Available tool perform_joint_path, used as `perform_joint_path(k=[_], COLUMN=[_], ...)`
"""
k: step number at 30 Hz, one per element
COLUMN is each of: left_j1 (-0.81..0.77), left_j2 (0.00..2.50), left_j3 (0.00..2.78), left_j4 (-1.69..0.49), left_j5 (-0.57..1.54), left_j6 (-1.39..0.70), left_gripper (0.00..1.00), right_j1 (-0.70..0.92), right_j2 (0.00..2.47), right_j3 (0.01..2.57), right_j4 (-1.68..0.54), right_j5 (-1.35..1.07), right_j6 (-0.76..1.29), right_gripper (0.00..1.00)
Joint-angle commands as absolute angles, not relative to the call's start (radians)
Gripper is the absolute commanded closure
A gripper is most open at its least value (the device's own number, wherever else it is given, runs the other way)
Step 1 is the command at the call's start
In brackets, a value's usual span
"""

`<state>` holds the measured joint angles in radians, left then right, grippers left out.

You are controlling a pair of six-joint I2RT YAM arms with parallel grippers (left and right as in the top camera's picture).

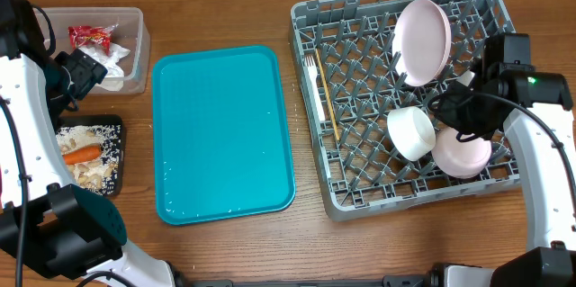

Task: Sort waste into correct bins and load items into the dishwasher rack

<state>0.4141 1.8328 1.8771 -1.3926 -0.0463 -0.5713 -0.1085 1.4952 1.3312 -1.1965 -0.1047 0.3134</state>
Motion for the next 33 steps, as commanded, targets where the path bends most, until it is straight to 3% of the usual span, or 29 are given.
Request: perform_joint_path(k=[1, 19, 33], left_j1=[0.412, 0.412, 0.412], left_j2=[1.819, 1.819, 1.819], left_j3=[1.882, 1.882, 1.882], left_j4=[-1.394, -1.394, -1.394], left_j5=[-0.059, -0.059, -0.059], left_j6=[-0.583, -0.583, -0.583], left_gripper=[0.0, 0.0, 0.0], right_j1=[-0.101, -0.098, -0.098], right_j2=[1.483, 1.483, 1.48], right_j3=[1.307, 1.116, 1.142], right_j4=[-1.186, -1.034, -1.161], right_j5=[-0.098, -0.252, -0.687], right_j6=[0.316, 0.317, 0.209], right_gripper=[0.96, 0.96, 0.96])
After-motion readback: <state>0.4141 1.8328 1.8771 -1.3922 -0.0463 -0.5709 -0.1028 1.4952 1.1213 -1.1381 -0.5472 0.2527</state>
